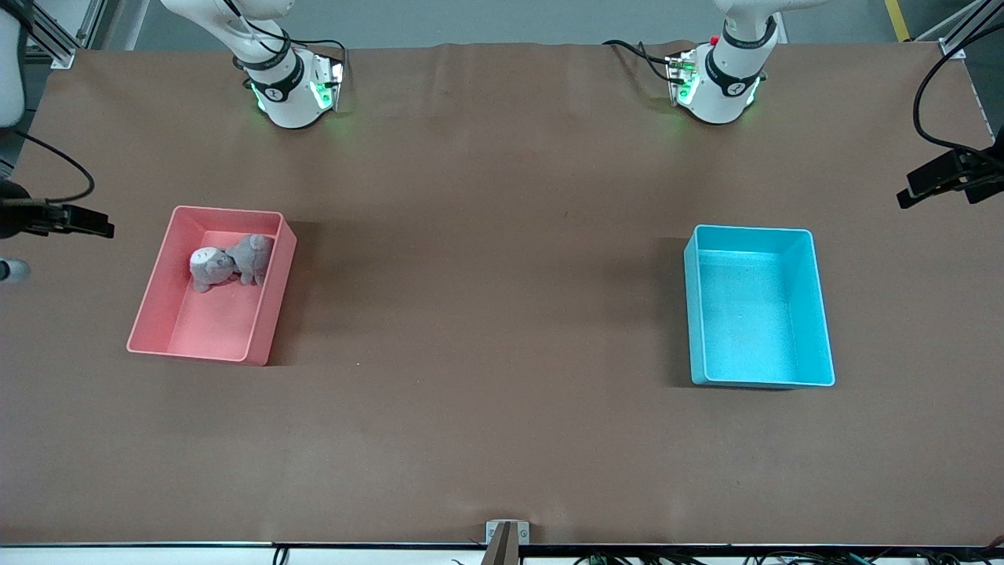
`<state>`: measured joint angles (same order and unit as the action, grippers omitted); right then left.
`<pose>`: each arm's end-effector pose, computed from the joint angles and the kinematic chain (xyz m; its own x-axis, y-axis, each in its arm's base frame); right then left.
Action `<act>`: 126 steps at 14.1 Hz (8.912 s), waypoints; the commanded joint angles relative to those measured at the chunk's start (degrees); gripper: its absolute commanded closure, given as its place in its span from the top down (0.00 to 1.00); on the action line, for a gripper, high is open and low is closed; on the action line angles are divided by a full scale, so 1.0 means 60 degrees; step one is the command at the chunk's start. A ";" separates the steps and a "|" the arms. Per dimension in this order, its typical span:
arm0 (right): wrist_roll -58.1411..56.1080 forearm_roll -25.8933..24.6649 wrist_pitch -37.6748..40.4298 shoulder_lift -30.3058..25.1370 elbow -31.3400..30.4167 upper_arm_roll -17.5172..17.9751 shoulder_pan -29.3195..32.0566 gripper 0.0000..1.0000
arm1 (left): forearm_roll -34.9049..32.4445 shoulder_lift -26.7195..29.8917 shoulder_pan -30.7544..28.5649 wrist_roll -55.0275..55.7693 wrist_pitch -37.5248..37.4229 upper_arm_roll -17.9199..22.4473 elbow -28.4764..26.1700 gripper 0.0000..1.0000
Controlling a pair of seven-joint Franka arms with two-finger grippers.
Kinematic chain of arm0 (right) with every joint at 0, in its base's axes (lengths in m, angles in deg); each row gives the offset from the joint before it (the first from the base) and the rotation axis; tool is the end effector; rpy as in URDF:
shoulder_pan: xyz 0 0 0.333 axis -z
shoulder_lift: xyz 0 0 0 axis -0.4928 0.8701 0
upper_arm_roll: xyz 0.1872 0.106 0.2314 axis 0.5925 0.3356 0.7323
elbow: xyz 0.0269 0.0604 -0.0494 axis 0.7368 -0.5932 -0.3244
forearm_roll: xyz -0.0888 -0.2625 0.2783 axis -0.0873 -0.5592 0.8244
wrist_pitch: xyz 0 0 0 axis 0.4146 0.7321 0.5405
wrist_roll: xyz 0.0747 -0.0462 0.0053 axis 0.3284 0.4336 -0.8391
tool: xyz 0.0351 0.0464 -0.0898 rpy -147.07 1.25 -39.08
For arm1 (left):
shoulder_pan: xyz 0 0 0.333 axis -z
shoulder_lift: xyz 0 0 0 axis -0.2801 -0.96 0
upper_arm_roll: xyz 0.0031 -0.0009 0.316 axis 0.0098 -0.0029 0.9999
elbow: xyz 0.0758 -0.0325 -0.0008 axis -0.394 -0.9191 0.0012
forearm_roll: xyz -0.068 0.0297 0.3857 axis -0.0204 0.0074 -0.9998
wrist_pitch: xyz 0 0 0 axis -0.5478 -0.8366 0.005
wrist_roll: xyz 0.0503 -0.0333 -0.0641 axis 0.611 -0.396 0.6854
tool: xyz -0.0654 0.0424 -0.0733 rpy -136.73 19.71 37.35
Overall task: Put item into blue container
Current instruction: 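Reach the right gripper into the pink tray above the grey plush, then lower the right gripper and grasp the grey plush toy, then lift the plush with the right gripper and carry it to mid-table, then release the plush on the table while the left gripper reaches it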
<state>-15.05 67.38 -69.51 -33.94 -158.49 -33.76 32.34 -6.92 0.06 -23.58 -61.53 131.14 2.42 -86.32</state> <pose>0.5762 -0.0887 0.5309 0.9689 -0.0369 -0.2448 -0.0197 -0.9972 0.0723 0.5495 0.0210 0.6378 0.9972 0.0668 -0.0340 0.0686 -0.9962 0.0540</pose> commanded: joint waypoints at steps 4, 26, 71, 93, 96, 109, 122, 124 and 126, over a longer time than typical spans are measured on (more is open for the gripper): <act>0.0601 -0.0206 -0.3524 -0.1085 -0.3958 0.0080 0.0642 1.00 | -0.0149 0.0043 0.0018 0.0052 -0.0031 -0.0082 0.0112 1.00; 0.2300 -0.0133 -0.6794 -0.0341 -0.6352 0.0109 0.0658 1.00 | -0.0149 0.0028 -0.0011 0.0052 -0.0104 -0.0067 0.0098 1.00; 0.4000 -0.0162 -0.9375 0.1126 -0.7611 0.0094 0.0834 0.31 | -0.0134 -0.0001 -0.0070 0.0067 -0.0090 -0.0067 0.0112 1.00; 0.9676 0.1931 -0.2705 0.0921 -0.1313 0.0226 -0.3526 0.01 | -0.0134 0.0014 -0.0055 0.0052 -0.0090 -0.0053 0.0127 1.00; 1.2298 0.1947 -0.4184 0.1490 -0.1313 0.0226 -0.5240 0.01 | -0.0134 0.0014 -0.0055 0.0052 -0.0090 -0.0053 0.0127 1.00; 1.8324 0.1391 -0.8009 0.5431 0.0533 0.0197 -0.8408 0.03 | -0.0163 -0.0045 -0.0070 0.0052 -0.0089 -0.0038 0.0083 1.00; 1.6661 0.1537 -0.5687 0.4206 0.1530 0.0182 -0.6729 1.00 | 0.0919 -0.0718 0.0293 0.0183 -0.0104 -0.0315 0.0083 1.00; 1.5142 0.1624 -0.4707 0.3517 0.1383 0.0226 -0.5996 1.00 | 0.1473 -0.1171 0.1039 0.1305 0.0056 -0.0506 0.0127 1.00; 1.3427 0.2281 -0.3856 0.2712 0.0917 0.0197 -0.5118 1.00 | 0.1697 -0.1771 0.2122 0.2959 0.0858 -0.0551 0.0112 1.00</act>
<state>73.70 78.24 -95.07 -11.90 -147.37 -33.85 -3.07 2.08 -6.79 -15.88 -50.96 133.15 -0.84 -86.54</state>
